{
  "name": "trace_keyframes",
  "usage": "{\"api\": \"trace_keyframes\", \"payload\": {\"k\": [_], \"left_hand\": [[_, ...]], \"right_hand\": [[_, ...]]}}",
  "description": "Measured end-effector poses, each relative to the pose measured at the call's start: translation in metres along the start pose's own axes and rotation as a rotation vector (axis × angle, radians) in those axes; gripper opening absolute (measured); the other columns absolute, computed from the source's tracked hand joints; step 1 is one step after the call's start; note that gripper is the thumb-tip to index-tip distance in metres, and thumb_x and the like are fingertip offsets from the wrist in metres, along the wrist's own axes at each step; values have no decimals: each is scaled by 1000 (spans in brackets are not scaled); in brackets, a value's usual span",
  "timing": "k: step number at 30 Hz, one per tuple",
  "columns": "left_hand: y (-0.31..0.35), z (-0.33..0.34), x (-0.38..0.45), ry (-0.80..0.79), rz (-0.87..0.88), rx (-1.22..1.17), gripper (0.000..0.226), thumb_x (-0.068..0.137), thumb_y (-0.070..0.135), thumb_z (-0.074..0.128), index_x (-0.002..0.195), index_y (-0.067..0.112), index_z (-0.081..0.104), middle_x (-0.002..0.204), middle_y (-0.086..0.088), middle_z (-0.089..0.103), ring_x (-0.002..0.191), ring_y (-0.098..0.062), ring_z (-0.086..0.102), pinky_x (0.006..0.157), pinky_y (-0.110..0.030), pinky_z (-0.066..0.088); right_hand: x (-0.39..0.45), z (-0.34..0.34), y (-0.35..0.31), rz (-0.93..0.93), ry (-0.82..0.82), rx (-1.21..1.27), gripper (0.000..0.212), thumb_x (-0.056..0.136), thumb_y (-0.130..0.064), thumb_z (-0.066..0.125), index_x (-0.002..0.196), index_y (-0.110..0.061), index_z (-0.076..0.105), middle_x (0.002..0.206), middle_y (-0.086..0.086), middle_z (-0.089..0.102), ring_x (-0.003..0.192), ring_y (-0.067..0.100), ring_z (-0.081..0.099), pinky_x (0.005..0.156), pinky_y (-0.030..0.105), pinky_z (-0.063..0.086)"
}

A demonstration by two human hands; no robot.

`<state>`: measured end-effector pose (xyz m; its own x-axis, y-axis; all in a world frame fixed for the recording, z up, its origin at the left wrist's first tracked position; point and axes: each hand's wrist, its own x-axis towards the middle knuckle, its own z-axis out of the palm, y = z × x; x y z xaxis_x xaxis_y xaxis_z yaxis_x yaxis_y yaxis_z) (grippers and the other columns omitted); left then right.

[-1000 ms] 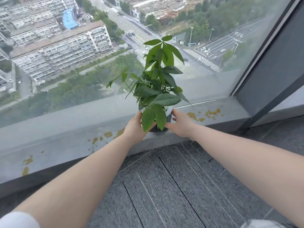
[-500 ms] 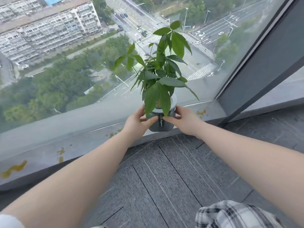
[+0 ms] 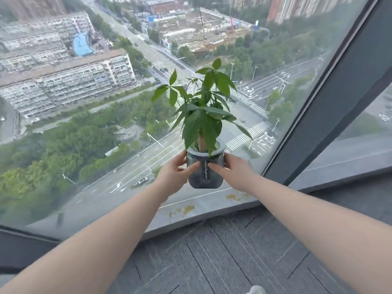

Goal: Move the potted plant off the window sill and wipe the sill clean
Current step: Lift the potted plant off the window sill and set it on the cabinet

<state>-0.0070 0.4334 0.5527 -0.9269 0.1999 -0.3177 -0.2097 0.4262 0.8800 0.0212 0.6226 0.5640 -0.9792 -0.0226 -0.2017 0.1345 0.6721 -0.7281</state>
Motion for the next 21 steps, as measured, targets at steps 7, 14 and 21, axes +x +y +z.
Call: {"api": "trace_keyframes", "payload": {"k": [7,14,21], "left_hand": [[113,-74,-99,134,104,-35,49,86,39,67,127,53,44,113,11,64,85,-4,63,87,-37,55],[177,-111,-223,361,125,59,70,82,55,62,144,38,36,129,8,59,98,-16,64,89,-39,55],[185,-106,-359,599,74,43,70,83,54,63,145,35,36,124,7,64,108,-16,62,97,-44,50]], "right_hand": [[-62,-65,-131,-119,104,63,24,91,-45,57,104,-26,63,98,-6,66,90,16,60,69,24,40],[-136,-95,-214,-321,64,143,18,91,-43,59,96,-26,63,95,-1,71,88,24,65,79,38,54],[-227,-97,-261,-504,-87,83,22,92,-44,56,94,-24,64,82,-6,66,73,16,59,56,25,41]]}}
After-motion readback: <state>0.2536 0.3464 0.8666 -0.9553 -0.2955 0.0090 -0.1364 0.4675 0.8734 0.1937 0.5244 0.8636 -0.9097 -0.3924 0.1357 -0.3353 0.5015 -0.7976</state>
